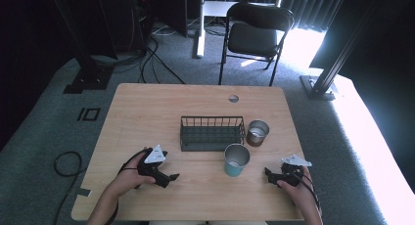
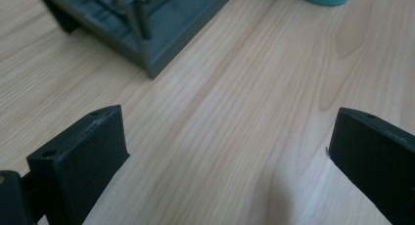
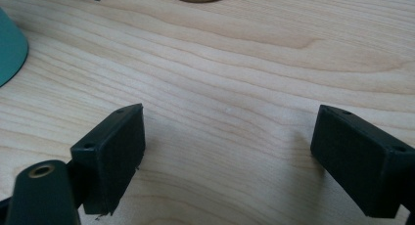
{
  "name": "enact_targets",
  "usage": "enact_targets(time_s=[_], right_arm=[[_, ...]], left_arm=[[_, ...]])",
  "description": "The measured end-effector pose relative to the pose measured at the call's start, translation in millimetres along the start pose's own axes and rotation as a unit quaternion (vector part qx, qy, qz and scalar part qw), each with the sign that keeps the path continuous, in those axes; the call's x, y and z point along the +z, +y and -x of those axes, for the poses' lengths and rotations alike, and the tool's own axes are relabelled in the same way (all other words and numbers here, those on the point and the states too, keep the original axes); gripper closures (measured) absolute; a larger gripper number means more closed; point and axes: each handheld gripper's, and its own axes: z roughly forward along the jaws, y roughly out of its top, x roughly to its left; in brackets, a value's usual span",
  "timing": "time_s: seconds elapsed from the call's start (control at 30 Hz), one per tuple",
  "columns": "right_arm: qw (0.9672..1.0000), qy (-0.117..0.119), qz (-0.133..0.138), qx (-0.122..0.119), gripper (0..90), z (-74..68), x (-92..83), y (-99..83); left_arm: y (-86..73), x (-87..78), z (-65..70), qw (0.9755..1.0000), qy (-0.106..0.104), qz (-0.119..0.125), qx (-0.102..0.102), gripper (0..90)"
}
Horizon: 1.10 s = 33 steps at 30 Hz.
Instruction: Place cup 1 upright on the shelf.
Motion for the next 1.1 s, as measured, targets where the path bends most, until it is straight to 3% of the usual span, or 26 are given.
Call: enact_targets(time_s=[0.43, 0.67, 1.1], right_arm=[[1.0, 0.0, 0.0, 0.0, 12.4, 0.0, 0.0, 0.0], [1.0, 0.0, 0.0, 0.0, 12.4, 0.0, 0.0, 0.0], [1.0, 0.0, 0.0, 0.0, 12.4, 0.0, 0.0, 0.0]], left_arm=[[23.5, 24.1, 15.0, 0.9991, -0.03, 0.006, 0.03, 1.3], [31.0, 33.7, 19.6, 0.9985, -0.042, 0.004, 0.036, 1.3], [51.6, 51.8, 31.0, 0.9965, -0.066, 0.025, 0.046, 1.3]])
